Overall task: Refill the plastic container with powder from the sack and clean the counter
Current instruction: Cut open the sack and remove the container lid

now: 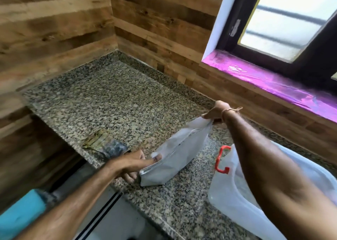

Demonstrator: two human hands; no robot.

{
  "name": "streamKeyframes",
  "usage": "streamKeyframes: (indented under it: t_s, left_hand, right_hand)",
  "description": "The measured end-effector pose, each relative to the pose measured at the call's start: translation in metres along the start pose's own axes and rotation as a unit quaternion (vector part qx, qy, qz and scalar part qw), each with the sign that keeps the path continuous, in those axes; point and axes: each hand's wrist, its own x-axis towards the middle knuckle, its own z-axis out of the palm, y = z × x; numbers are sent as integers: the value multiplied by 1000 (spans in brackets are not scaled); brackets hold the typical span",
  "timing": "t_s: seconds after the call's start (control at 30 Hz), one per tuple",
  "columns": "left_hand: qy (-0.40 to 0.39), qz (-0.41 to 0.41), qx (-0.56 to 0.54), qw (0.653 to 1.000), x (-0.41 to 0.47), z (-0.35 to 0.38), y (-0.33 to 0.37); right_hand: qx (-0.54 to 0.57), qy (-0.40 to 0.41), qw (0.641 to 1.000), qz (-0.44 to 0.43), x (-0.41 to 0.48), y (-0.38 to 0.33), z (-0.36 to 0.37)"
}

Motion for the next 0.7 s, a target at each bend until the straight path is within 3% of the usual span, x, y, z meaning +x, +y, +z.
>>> streamKeyframes:
  t_s: [0.13, 0.27, 0.33, 0.5, 0.63, 0.7]
  left_hand:
    - [-106, -8, -104, 989, -12, -2, -22]
    - [-111, 16, -328, 938, -14, 9, -38]
    - [-100, 30, -386, 917, -10, 14, -44]
    - [-125, 97, -418, 894, -20, 16, -54]
    - [-88, 158, -485, 856, -30, 30, -54]
    - [-43, 195, -461, 865, -19, 35, -67]
  right_hand:
    - [155, 9, 987, 28, 2, 8, 11]
    - [293, -29, 955, 42, -1, 15, 23]
    - [324, -22, 945, 38, -3, 17, 26]
    - [396, -15, 917, 51, -10, 22, 27]
    - [425, -8, 903, 59, -9, 31, 31]
    - [429, -15, 901, 54, -6, 38, 37]
